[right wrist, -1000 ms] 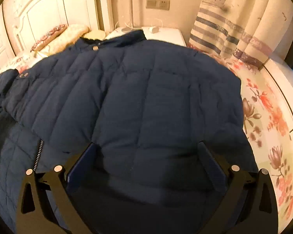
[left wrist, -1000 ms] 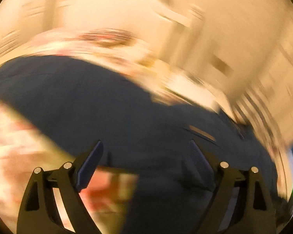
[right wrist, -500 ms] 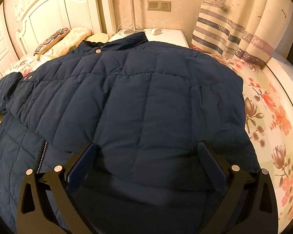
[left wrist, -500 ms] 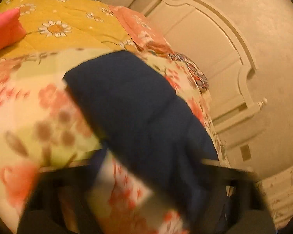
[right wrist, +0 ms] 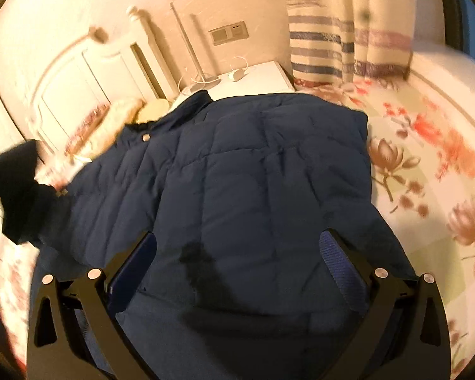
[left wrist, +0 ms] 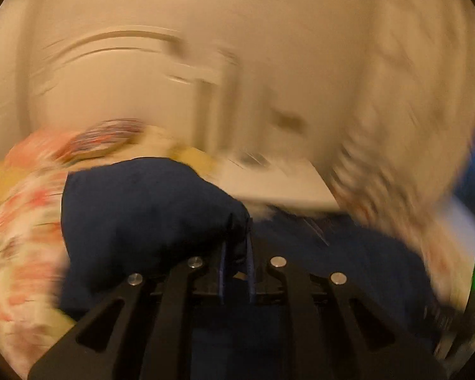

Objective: Fold large clothes

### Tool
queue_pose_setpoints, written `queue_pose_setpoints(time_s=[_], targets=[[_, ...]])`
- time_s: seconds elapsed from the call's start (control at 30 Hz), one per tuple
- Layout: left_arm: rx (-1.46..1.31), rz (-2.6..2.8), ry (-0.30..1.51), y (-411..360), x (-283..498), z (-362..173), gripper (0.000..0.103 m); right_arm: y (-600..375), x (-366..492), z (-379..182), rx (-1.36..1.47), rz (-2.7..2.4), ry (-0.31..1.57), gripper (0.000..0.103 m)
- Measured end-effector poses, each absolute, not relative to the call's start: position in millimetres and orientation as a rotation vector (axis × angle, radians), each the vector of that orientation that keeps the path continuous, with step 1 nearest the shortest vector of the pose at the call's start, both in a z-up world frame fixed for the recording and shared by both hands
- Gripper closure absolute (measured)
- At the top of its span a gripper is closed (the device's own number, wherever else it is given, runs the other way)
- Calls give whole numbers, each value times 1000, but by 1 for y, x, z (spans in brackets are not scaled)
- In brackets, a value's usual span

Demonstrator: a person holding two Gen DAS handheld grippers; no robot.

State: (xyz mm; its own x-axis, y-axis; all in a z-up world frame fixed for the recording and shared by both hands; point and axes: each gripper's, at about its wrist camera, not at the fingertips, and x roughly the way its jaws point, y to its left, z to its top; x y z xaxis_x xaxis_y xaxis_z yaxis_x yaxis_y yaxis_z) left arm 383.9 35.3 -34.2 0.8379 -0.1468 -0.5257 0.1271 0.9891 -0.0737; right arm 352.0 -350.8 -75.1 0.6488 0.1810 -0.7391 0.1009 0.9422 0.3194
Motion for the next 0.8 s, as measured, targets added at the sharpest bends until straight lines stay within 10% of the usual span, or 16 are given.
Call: queue_pose_setpoints(time_s=[0.07,0.3,0.8], targets=[[55,-239,666,-24,396,-72,87,-352,352,-75,359,45,862,5],[328,-311,759,-88,382,-139,19,-348,351,-74,340,35,859,5],[-60,182,608,124,344,-82,6,-311,372,-88,44,-70,1027,4]])
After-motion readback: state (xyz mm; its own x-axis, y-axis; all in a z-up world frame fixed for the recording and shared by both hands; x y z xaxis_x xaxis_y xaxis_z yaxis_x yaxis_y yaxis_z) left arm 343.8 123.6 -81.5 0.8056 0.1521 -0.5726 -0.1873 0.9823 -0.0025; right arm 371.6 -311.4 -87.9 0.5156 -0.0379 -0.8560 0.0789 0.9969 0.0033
